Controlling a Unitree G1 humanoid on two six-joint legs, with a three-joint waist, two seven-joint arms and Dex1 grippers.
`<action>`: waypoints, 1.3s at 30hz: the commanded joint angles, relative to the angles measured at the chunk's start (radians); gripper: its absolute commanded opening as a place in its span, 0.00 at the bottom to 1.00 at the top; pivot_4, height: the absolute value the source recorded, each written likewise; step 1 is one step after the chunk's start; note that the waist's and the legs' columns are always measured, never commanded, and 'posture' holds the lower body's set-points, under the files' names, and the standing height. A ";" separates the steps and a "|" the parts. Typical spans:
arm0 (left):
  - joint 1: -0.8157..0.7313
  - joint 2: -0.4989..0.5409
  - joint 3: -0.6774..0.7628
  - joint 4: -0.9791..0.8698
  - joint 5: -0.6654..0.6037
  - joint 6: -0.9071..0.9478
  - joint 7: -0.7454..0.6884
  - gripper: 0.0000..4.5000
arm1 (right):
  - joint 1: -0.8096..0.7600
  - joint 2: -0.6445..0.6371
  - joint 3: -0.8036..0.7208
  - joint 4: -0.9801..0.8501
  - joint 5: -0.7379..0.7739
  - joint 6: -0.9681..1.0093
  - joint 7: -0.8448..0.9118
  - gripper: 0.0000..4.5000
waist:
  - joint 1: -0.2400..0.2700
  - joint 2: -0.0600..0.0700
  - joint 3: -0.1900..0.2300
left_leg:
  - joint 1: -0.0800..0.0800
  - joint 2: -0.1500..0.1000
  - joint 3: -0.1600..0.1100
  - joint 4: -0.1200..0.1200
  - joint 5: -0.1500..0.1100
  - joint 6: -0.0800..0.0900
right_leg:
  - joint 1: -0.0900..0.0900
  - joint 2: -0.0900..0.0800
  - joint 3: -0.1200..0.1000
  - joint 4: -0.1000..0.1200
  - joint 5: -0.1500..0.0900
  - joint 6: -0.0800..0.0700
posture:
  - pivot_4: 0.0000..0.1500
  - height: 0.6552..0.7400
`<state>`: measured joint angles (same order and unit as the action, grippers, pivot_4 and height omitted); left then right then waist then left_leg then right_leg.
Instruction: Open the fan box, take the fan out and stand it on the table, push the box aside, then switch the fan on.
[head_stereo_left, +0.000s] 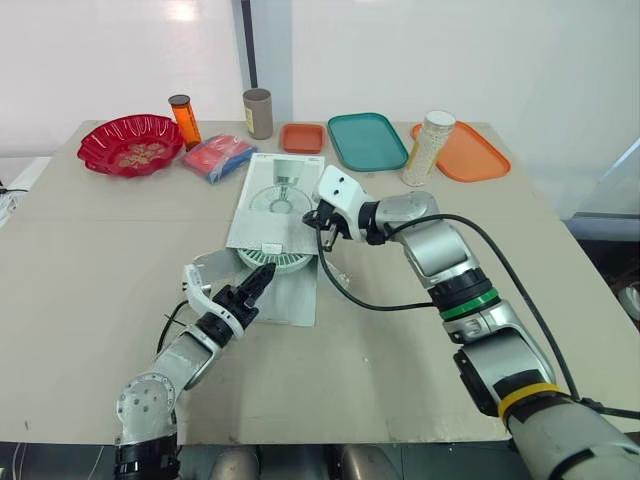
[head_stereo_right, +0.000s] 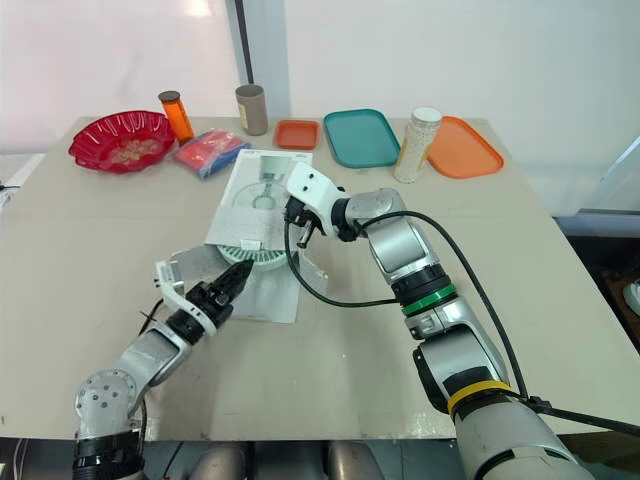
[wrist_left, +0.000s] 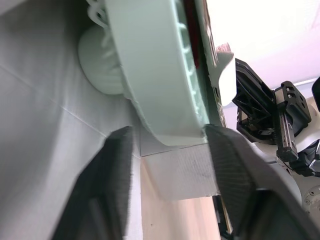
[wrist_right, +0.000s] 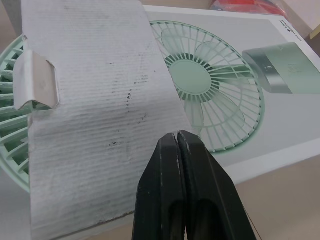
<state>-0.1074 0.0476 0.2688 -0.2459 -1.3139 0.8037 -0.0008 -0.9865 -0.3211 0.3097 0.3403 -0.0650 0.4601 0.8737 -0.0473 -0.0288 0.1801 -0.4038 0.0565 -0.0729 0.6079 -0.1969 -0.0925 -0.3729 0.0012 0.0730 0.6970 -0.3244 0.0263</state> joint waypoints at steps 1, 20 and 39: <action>-0.001 -0.004 -0.003 0.007 0.002 -0.018 0.003 0.84 | 0.004 0.001 0.004 -0.012 -0.001 -0.001 0.003 0.00 | 0.000 0.000 0.000 | 0.000 0.000 0.000 0.000 0.000 0.000 | 0.000 0.000 0.000 0.000 0.000 0.000 | 1.00 1.00; -0.081 -0.031 0.000 0.110 0.031 -0.068 -0.058 0.38 | 0.009 -0.010 0.013 -0.021 -0.008 -0.006 0.014 0.00 | 0.001 0.000 0.000 | 0.000 0.000 0.000 0.000 0.000 0.000 | 0.000 0.000 0.000 0.000 0.000 0.000 | 1.00 1.00; 0.233 0.059 0.009 -0.227 -0.253 0.009 0.106 0.46 | 0.012 0.004 0.013 -0.040 -0.001 0.018 0.016 0.00 | -0.002 0.000 0.000 | 0.001 0.000 0.000 -0.002 0.000 0.000 | 0.000 0.000 0.001 -0.001 0.000 0.000 | 1.00 1.00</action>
<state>0.0572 0.0911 0.2640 -0.3799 -1.4920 0.8177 0.0938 -0.9842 -0.3174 0.3164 0.3191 -0.0656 0.4682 0.8902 -0.0495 -0.0288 0.1801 -0.4029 0.0566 -0.0725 0.6060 -0.1970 -0.0930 -0.3730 0.0010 0.0740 0.6961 -0.3245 0.0265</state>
